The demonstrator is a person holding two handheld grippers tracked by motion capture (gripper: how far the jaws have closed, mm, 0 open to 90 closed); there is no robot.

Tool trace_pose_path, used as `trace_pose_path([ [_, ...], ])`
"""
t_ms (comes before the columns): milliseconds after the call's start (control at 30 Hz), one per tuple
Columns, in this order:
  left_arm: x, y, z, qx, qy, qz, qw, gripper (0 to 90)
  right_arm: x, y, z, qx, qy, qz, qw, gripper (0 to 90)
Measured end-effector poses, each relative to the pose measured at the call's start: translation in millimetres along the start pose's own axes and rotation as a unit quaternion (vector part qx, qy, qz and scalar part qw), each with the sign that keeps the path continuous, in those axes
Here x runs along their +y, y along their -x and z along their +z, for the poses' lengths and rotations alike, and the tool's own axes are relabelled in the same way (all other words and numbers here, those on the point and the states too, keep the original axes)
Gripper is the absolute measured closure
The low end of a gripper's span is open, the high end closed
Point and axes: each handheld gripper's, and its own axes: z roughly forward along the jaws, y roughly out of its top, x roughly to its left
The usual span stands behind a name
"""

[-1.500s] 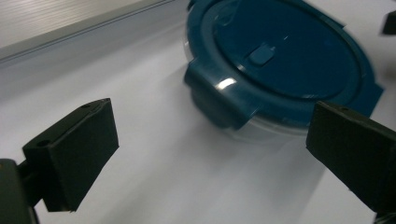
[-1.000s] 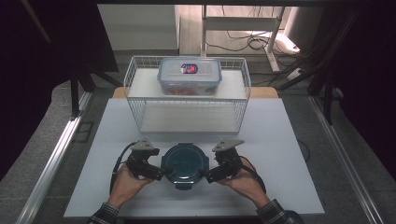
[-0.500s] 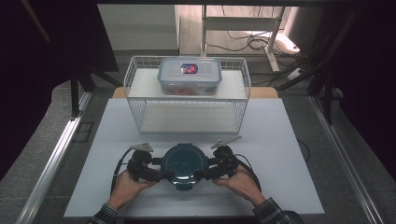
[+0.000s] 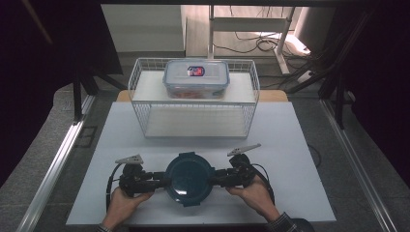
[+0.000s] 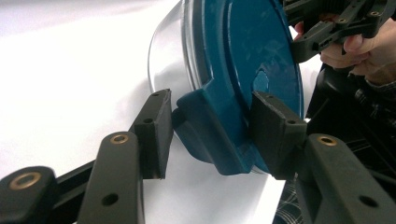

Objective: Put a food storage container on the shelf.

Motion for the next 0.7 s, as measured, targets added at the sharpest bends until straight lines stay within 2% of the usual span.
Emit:
trace_pose_path([
  [133, -5.0, -4.7, 1.2, -0.008, -0.003, -0.029, 0.9996, 45.7, 0.5, -5.7, -0.8, -0.011, 0.002, 0.000, 0.9999, 47.4],
  [200, -6.1, -5.2, 1.6, -0.015, 0.002, -0.031, 0.9994, 44.6, -0.5, -7.2, -1.0, -0.013, 0.004, -0.002, 0.9999, 47.5],
  [233, -5.7, -3.8, 1.5, -0.016, 0.003, -0.029, 0.9994, 49.6, -0.9, -7.2, -1.3, -0.014, 0.004, -0.002, 0.9999, 47.5],
  [300, -4.7, -1.9, 1.6, -0.013, 0.002, -0.026, 0.9996, 50.3, -2.0, -6.3, -1.9, -0.014, 0.004, 0.002, 0.9999, 47.7],
  [367, -4.9, -1.3, 1.5, -0.016, 0.008, -0.035, 0.9992, 51.2, -3.6, -4.4, -2.6, -0.008, 0.007, 0.010, 0.9999, 49.1],
  [400, -4.8, -0.9, 1.3, -0.018, 0.013, -0.043, 0.9988, 52.2, -4.8, -2.2, -3.3, -0.001, 0.011, 0.022, 0.9997, 50.4],
  [467, -4.2, 1.7, 1.4, -0.016, 0.016, -0.040, 0.9989, 53.6, -5.8, 1.5, -5.0, 0.007, 0.014, 0.043, 0.9990, 52.8],
  [600, -1.9, 3.7, 2.9, -0.019, 0.034, -0.055, 0.9977, 56.0, -6.7, 6.0, -9.0, 0.015, 0.019, 0.057, 0.9981, 55.3],
  [700, 1.1, 3.6, 3.8, -0.021, 0.043, -0.059, 0.9972, 57.4, -7.9, 5.8, -10.4, 0.009, 0.026, 0.061, 0.9977, 55.6],
])
